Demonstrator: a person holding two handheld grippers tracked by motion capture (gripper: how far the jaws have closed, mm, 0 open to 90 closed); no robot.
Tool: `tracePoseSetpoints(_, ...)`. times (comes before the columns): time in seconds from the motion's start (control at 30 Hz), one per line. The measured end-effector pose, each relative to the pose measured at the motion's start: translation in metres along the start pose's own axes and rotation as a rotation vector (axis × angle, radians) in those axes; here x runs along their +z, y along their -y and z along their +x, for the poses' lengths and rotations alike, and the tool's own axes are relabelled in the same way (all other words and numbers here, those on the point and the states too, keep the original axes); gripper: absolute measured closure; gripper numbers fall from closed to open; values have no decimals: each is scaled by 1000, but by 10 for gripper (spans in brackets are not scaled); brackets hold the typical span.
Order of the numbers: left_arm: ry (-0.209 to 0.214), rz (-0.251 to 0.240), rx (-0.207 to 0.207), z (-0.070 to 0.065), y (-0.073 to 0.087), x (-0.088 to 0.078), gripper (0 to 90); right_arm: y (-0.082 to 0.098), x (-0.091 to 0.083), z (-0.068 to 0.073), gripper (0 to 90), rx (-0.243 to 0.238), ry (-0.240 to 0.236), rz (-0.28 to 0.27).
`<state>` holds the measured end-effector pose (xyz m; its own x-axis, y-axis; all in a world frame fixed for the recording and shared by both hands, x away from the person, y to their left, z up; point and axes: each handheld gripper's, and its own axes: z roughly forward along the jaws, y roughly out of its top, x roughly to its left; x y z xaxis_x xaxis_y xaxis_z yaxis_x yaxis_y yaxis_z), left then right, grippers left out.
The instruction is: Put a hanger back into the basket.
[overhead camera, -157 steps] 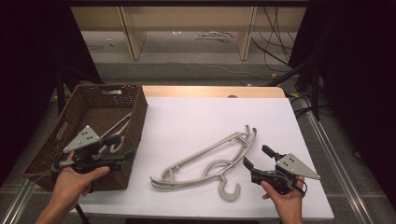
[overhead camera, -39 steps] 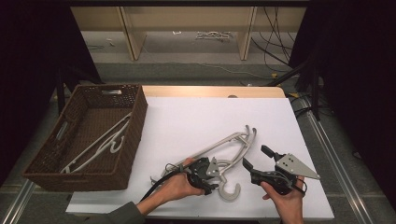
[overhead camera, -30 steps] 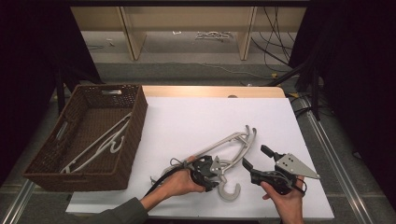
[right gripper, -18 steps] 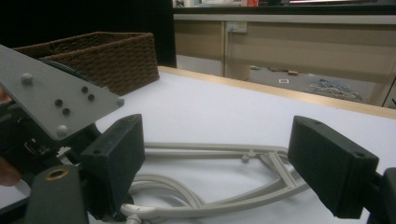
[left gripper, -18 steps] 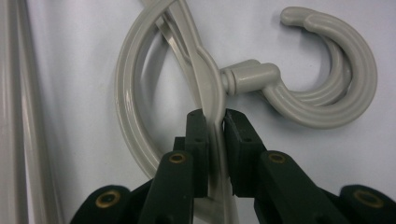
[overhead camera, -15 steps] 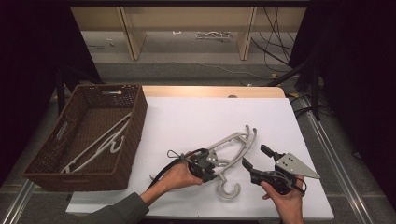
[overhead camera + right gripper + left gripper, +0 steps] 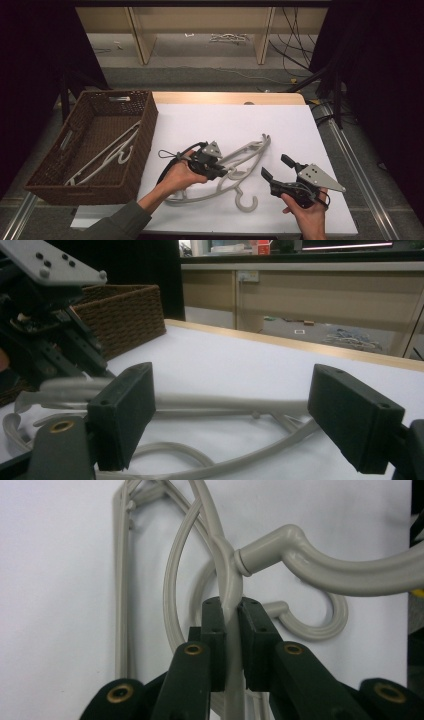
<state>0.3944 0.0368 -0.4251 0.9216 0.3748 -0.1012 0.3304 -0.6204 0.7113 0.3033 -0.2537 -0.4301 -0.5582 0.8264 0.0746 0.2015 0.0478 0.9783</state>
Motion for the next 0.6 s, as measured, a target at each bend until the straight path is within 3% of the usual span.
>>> tracePoseSetpoints(0.07,13,-46,-47,6,0,-10,821,0,1,0,202,5,-9,-7)
tracePoseSetpoints(0.13,13,-62,-56,9,0,-14,821,0,0,0,201,1,-7,16)
tracePoseSetpoints(0.2,13,-79,-78,11,1,-18,822,0,1,1,201,7,-10,-11)
tracePoseSetpoints(0.3,42,-129,-120,14,0,-27,822,0,1,0,201,-2,-4,8)
tracePoseSetpoints(0.47,48,-152,-122,13,-5,-37,822,0,1,0,201,-3,-3,9)
tracePoseSetpoints(0.6,51,-206,-122,9,-14,-48,822,0,0,0,201,-10,7,13)
